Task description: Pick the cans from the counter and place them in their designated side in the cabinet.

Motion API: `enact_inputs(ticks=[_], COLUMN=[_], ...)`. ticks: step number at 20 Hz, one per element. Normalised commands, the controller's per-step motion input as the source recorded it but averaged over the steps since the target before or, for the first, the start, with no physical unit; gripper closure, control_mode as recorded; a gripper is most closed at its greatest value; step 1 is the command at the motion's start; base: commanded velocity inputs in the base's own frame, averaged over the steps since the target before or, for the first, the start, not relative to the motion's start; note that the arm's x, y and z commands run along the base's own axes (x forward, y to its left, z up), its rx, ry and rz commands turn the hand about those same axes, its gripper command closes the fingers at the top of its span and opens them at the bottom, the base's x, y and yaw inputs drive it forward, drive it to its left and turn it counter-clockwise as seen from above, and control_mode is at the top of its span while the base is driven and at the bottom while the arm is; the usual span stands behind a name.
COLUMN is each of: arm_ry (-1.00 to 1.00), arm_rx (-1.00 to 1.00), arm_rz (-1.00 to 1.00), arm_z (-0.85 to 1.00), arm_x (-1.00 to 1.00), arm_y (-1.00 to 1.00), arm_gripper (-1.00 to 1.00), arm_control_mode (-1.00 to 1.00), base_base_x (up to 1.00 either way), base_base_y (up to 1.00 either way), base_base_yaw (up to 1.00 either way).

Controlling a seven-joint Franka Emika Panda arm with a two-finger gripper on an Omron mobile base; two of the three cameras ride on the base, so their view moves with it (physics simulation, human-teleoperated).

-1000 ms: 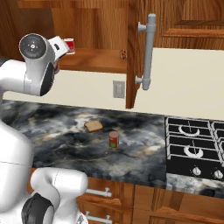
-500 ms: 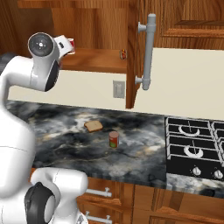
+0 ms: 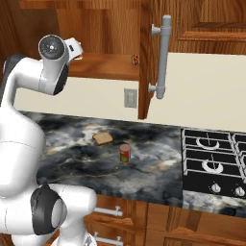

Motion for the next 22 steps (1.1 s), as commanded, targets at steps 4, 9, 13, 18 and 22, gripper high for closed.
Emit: enact_inputs(ticks=[4,9,13,18,22], arm_ry=[0.0,0.04,0.13,0.06,0.02], arm_rx=[0.03,0.01,0.0,0.0,0.0], arm_rz=[0.0,0.0,0.0,0.0,0.0], arm_z=[0.0,0.0,0.0,0.0,-0.03], arm_x=[0.32,0.35,0.38,0.33,0.24], arm_y=[0.09,0.1,0.09,0.06,0.03], arm_gripper=[1.0,1.0,1.0,1.0,1.0], arm_control_mode=[-1.0,-1.0,-1.0,-1.0,-1.0], base_base_x=[0.0,0.0,0.0,0.0,0.0], base_base_y=[0.0,0.0,0.0,0.0,0.0], base_base_yaw=[0.0,0.0,0.0,0.0,0.0])
